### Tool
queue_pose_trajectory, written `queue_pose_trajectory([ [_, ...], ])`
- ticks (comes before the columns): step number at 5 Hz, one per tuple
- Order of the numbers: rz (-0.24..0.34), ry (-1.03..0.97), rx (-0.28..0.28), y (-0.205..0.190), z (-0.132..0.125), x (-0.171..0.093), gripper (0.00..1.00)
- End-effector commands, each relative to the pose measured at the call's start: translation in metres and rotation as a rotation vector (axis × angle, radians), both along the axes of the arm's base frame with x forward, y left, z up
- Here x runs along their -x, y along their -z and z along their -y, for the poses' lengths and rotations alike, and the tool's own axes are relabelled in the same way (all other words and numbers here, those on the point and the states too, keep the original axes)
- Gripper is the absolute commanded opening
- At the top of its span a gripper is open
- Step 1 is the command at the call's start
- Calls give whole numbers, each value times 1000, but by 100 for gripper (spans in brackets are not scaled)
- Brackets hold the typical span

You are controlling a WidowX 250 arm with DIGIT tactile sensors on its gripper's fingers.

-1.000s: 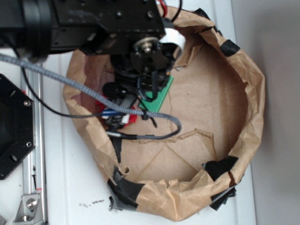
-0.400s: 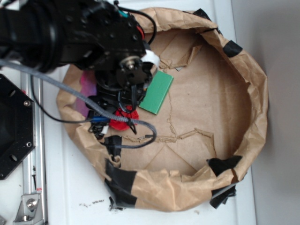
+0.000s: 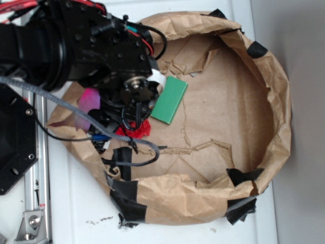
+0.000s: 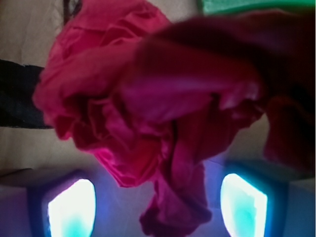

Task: Grab the red paper.

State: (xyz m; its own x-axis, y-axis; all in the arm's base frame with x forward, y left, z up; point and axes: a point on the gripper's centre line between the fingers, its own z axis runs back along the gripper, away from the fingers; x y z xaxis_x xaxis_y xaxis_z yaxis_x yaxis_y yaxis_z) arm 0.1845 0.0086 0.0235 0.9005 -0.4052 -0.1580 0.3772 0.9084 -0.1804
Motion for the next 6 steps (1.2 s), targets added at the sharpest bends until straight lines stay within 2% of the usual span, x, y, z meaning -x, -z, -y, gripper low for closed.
queue_pose_trajectory([
  [1, 69, -60, -52, -9, -15, -17, 100],
  [2, 84, -123, -59, -11, -17, -28, 100],
  [3, 70, -158, -81, 0, -19, -29, 82],
  [4, 56, -168, -86, 12, -19, -27, 0],
  [5, 51, -175, -97, 17, -19, -28, 0],
  [6, 64, -187, -82, 12, -21, -26, 0],
])
